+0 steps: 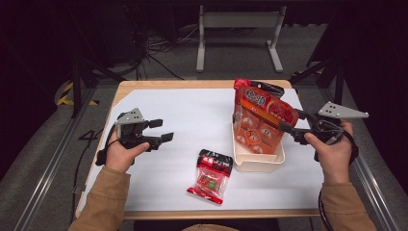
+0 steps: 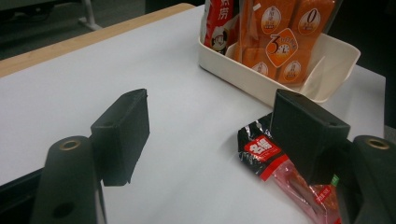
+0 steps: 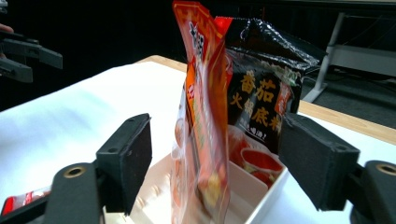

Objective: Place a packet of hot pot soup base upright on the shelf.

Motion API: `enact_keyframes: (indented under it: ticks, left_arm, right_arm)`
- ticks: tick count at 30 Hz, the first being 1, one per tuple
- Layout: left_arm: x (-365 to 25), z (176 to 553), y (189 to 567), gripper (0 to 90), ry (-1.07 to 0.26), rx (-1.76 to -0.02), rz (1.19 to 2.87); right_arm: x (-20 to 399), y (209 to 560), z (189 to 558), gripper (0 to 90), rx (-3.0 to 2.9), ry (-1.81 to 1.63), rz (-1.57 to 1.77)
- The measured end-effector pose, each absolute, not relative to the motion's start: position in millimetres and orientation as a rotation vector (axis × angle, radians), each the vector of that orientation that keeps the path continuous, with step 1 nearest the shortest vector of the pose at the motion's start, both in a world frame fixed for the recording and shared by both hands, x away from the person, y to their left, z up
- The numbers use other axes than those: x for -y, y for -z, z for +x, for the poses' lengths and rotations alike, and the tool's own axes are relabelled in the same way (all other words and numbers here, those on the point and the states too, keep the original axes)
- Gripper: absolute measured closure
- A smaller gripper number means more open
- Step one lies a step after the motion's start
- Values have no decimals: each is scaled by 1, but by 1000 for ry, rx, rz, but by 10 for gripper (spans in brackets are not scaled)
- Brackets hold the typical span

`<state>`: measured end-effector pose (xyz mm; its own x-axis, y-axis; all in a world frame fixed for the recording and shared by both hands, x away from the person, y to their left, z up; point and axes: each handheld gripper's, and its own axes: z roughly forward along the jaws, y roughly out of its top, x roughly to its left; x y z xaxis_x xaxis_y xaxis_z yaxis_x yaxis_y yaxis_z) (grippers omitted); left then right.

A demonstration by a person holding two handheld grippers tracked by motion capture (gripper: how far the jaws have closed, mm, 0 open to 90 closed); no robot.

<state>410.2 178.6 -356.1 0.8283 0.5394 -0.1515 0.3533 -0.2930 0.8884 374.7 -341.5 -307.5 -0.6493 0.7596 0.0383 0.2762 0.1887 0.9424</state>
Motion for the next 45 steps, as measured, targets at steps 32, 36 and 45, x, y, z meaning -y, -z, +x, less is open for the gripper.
enact_keyframes:
  ticks: [32, 36, 45]
  left_arm:
    - [-131, 417, 375, 301, -98, -586, 2005]
    - [-125, 418, 380, 343, -62, -570, 2025]
    - [-114, 420, 389, 294, -43, -553, 2059]
  right_arm:
    - [360, 298, 325, 353, -2140, -1295, 986]
    - [353, 296, 319, 348, -2213, -1273, 948]
    - [344, 297, 318, 318, -2235, -1345, 864]
